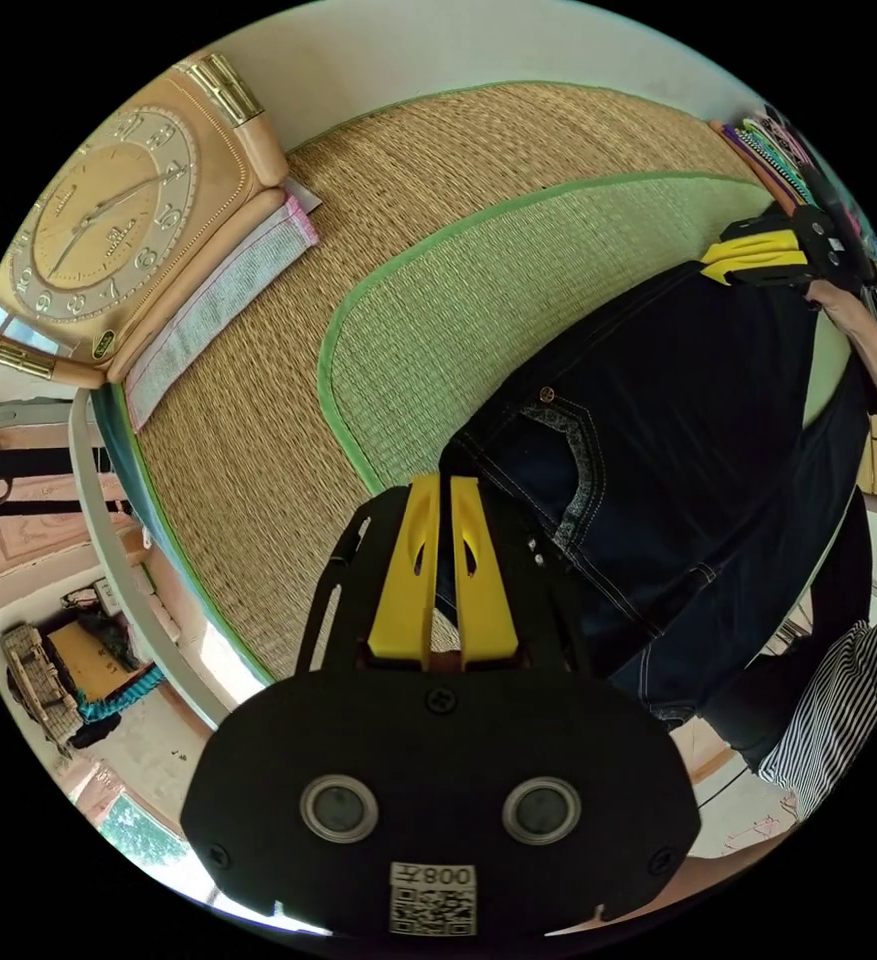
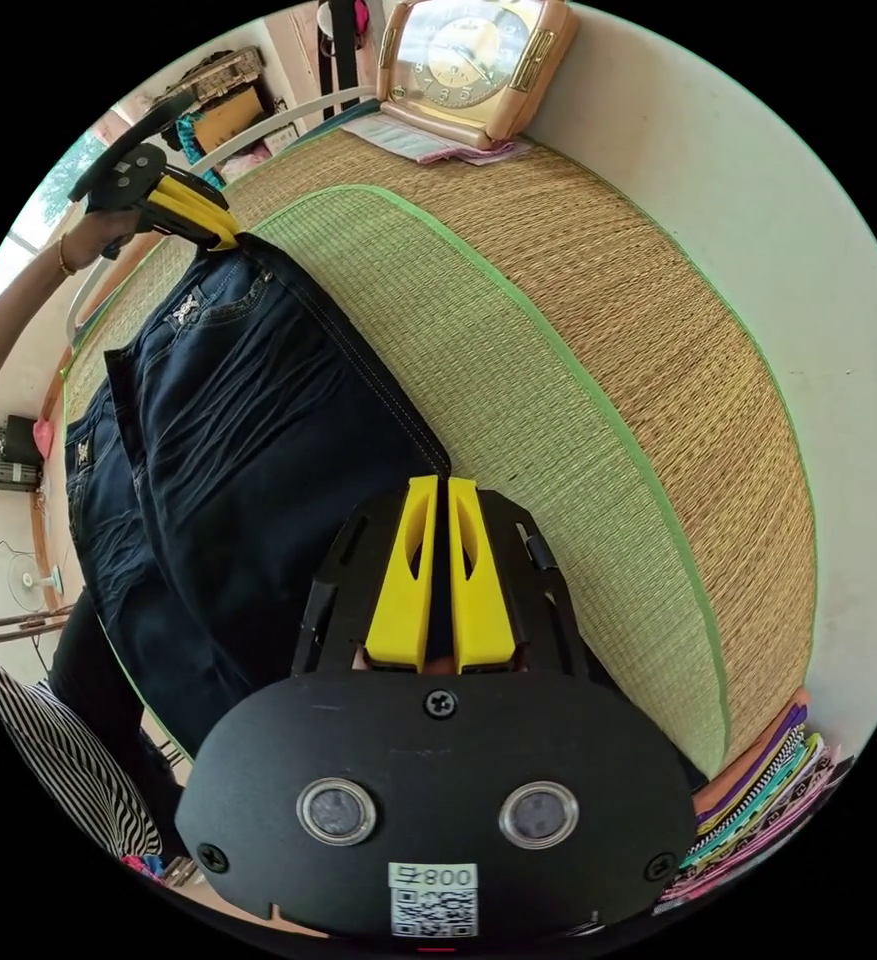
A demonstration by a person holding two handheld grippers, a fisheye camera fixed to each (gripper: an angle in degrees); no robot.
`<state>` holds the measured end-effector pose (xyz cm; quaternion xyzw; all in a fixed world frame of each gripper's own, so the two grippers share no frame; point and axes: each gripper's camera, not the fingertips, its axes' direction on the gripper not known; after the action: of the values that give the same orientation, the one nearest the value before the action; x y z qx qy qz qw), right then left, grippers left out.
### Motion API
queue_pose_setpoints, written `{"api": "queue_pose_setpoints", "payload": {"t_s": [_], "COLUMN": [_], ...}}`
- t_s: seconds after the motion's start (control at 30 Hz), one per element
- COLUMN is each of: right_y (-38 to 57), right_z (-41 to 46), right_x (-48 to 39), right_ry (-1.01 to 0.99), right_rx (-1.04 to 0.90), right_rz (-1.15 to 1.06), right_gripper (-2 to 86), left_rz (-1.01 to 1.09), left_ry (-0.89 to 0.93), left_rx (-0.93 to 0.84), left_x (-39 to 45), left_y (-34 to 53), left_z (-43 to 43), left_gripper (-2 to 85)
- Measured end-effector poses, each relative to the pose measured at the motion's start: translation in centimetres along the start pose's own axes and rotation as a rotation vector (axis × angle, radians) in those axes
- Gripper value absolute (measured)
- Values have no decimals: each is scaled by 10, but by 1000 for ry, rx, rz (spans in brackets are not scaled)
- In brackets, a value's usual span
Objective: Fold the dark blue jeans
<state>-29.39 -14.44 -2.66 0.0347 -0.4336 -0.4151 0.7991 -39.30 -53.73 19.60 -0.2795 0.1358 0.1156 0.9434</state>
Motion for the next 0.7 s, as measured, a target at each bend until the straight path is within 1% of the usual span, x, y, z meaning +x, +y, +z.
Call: {"api": "queue_pose_setpoints", "payload": {"t_s": [0.17,0.33,0.57,0.7], "right_y": [17,43,111,161], "right_z": [-15,-38,-71,-77], "right_x": [-6,-27,-81,-120], "right_ry": [-23,5,29,-14], "right_rx": [53,105,209,254], "right_rz": [53,55,52,59], "right_gripper": [9,6,5,6], "left_rz": [-21,-42,-42,-20], "left_ry": [-42,-65,-85,-97], "left_rx": [58,110,185,194], "left_x": [23,49,102,138], "left_y": [19,46,107,147], "left_z": [-31,-61,-98,-107], "left_gripper": [12,10,8,8]}}
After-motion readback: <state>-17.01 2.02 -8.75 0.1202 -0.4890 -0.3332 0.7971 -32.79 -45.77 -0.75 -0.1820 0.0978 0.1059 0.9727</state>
